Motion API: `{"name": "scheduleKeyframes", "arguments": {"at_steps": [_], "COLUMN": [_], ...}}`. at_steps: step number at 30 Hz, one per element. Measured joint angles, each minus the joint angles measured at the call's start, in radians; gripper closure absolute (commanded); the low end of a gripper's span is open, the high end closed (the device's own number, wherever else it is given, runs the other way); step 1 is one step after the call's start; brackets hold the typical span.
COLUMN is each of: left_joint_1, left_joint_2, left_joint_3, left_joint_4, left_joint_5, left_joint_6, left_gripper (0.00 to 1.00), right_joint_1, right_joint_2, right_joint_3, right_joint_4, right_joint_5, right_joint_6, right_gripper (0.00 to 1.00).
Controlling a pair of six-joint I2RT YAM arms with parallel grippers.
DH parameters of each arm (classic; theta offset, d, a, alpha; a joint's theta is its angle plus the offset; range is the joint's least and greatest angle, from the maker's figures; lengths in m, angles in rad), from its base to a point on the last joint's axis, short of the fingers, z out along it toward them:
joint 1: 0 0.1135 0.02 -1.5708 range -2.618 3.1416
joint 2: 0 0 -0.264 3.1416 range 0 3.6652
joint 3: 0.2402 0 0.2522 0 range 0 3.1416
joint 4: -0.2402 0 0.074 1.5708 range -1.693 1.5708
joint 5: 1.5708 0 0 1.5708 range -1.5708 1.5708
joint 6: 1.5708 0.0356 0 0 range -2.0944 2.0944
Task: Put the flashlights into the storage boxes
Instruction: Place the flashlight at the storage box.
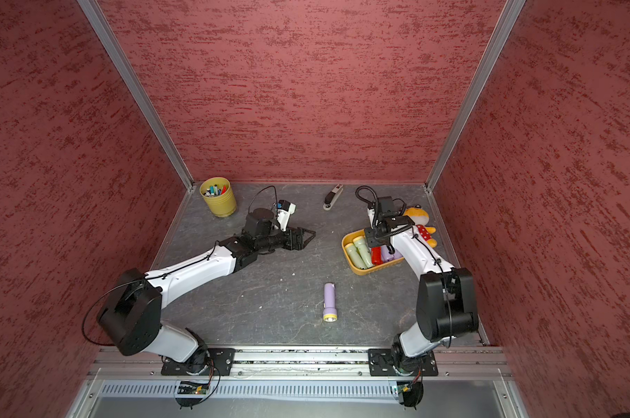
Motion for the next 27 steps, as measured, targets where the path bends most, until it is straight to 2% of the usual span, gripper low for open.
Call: {"name": "scheduleKeyframes", "arguments": {"at_steps": [8, 27], "left_joint_1": [0.000, 0.000], "left_joint_2": [0.000, 0.006], "left_joint_3": [0.000, -0.004], "left_joint_4": [0.006, 0.010], "left_joint_5": [0.005, 0.022], "left_joint_6": [-0.001, -0.001], "left_gripper": [0.11, 0.11], "right_joint_1": [-0.013, -0.014], "right_joint_2": [-0.047, 0.006], "right_joint_3": [-0.046, -0.072], "right_joint_4": [0.003, 0.008], "right_joint_5": [-0.019, -0.075], "right_joint_6": [0.053, 0.079], "right_gripper": [0.46, 0.45]}}
